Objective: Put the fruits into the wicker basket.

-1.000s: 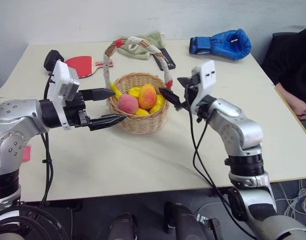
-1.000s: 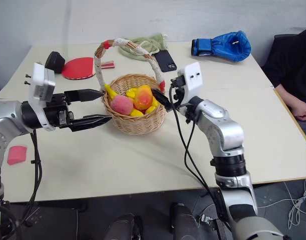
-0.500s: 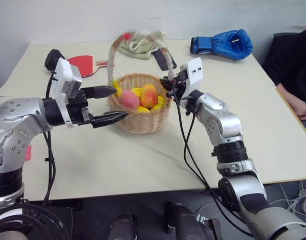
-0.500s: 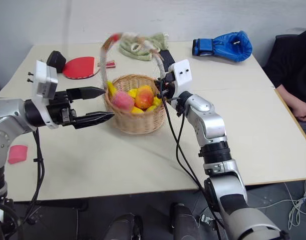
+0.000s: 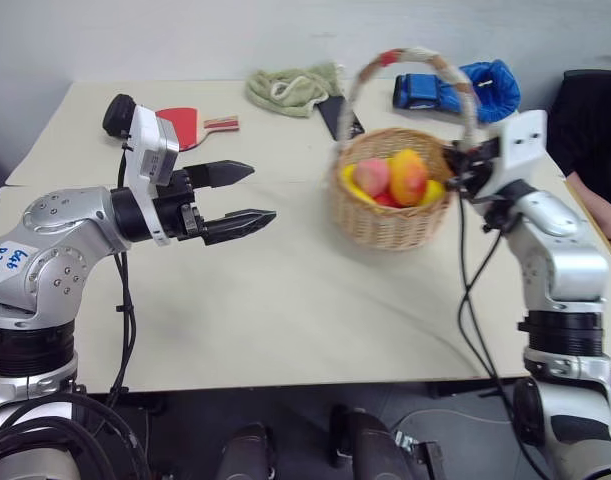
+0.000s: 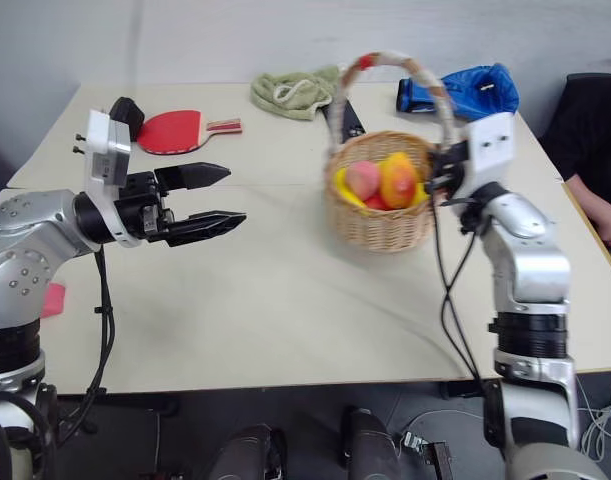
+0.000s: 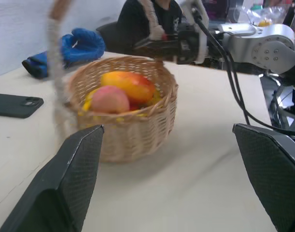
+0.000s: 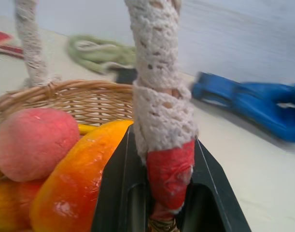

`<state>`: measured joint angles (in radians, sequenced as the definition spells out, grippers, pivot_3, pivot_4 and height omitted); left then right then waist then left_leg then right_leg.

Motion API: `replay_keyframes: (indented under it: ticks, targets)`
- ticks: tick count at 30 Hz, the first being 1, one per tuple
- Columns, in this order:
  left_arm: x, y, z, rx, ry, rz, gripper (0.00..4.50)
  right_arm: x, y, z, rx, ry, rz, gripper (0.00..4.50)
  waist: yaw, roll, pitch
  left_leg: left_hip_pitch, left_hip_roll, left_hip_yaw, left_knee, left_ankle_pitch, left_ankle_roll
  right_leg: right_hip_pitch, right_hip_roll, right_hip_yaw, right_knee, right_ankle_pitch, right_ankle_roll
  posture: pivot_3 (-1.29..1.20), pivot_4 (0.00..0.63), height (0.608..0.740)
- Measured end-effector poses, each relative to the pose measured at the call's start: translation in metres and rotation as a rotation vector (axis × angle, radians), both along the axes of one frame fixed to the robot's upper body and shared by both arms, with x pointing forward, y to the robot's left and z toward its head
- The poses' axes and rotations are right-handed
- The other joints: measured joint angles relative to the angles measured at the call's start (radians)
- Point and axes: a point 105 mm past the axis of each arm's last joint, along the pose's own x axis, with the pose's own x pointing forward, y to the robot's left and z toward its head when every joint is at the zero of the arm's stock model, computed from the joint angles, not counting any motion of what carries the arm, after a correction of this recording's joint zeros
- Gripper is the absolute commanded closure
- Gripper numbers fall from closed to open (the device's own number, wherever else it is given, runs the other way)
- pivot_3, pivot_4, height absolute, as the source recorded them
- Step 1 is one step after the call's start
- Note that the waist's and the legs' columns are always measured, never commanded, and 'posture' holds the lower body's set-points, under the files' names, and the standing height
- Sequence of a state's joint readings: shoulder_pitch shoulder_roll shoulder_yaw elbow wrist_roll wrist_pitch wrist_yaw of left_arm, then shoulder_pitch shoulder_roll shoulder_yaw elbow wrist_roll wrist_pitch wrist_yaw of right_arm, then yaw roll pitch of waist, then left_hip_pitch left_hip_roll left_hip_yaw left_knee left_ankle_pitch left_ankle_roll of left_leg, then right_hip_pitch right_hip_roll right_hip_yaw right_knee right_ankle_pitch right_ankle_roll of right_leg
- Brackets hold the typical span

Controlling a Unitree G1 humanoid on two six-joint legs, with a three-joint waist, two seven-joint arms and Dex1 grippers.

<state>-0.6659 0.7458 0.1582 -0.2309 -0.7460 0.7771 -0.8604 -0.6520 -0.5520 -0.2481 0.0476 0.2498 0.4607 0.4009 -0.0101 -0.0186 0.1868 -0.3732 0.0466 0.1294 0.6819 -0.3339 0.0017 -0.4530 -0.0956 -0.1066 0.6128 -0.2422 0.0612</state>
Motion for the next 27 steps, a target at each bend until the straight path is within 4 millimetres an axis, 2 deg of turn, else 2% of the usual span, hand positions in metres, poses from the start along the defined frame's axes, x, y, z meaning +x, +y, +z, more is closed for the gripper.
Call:
replay_keyframes:
  ticks: [4, 8, 12, 14, 17, 20, 23, 24, 27]
  targets:
    - [0.001, -0.008, -0.002, -0.006, 0.009, -0.041, 0.00, -0.005, -0.019, -0.012, 0.028, 0.012, -0.065, 4.27, -0.019, 0.000, 0.000, 0.003, 0.000, 0.002, 0.000, 0.001, -0.001, 0.000, 0.000, 0.002, 0.003, 0.000, 0.000, 0.00, 0.150, 0.740]
    - [0.001, -0.010, 0.001, -0.005, -0.002, -0.055, 0.00, -0.010, -0.033, -0.024, 0.060, 0.030, -0.114, 3.02, -0.019, 0.000, 0.000, 0.004, 0.001, 0.002, 0.000, 0.001, -0.001, 0.000, 0.000, 0.003, 0.004, 0.000, 0.000, 0.00, 0.150, 0.740]
    - [0.004, -0.009, -0.002, -0.010, 0.019, -0.052, 0.00, -0.024, -0.039, -0.037, 0.095, 0.076, -0.108, 1.66, -0.015, 0.000, 0.000, 0.003, 0.001, 0.001, 0.000, 0.001, -0.001, 0.000, -0.001, 0.003, 0.004, 0.000, 0.000, 0.00, 0.150, 0.740]
    - [0.004, -0.009, -0.003, -0.009, 0.021, -0.058, 0.00, -0.033, -0.041, -0.035, 0.086, 0.090, -0.087, 0.98, -0.014, 0.000, 0.000, 0.002, 0.001, 0.001, 0.000, 0.001, 0.000, 0.000, -0.001, 0.003, 0.003, 0.000, 0.000, 0.00, 0.150, 0.740]
    - [0.003, -0.009, -0.003, -0.006, 0.023, -0.064, 0.00, -0.059, -0.050, -0.025, 0.044, 0.117, -0.050, 0.01, -0.003, 0.000, 0.000, 0.002, 0.001, 0.000, 0.000, 0.000, 0.000, 0.001, 0.000, 0.002, 0.000, 0.000, 0.001, 0.00, 0.150, 0.740]
    - [0.003, -0.004, -0.005, 0.006, 0.033, -0.062, 0.00, -0.102, -0.071, -0.012, 0.017, 0.231, 0.037, 0.01, 0.014, 0.002, 0.001, 0.002, 0.000, 0.000, 0.000, 0.000, 0.002, 0.002, 0.000, 0.002, -0.004, 0.000, 0.001, 0.00, 0.150, 0.740]
    - [0.004, 0.003, -0.005, 0.018, 0.045, -0.054, 0.00, -0.144, -0.087, 0.013, 0.010, 0.308, 0.113, 0.01, 0.021, 0.002, 0.001, 0.005, 0.000, -0.002, 0.001, -0.002, 0.005, 0.007, 0.001, 0.000, -0.007, 0.000, 0.001, 0.00, 0.150, 0.740]
    - [0.004, 0.005, -0.005, 0.017, 0.046, -0.056, 0.00, -0.157, -0.091, 0.019, 0.021, 0.331, 0.139, 0.01, 0.021, 0.002, 0.001, 0.005, 0.001, -0.002, 0.001, -0.005, 0.010, 0.007, 0.001, 0.001, -0.008, 0.001, 0.002, 0.00, 0.150, 0.740]
    - [0.003, 0.008, -0.004, 0.026, 0.049, -0.065, 0.00, -0.182, -0.106, 0.028, 0.081, 0.378, 0.176, 0.01, 0.017, 0.001, 0.001, 0.005, 0.001, -0.002, 0.001, -0.006, 0.011, 0.008, 0.001, 0.001, -0.009, 0.001, 0.002, 0.00, 0.150, 0.740]
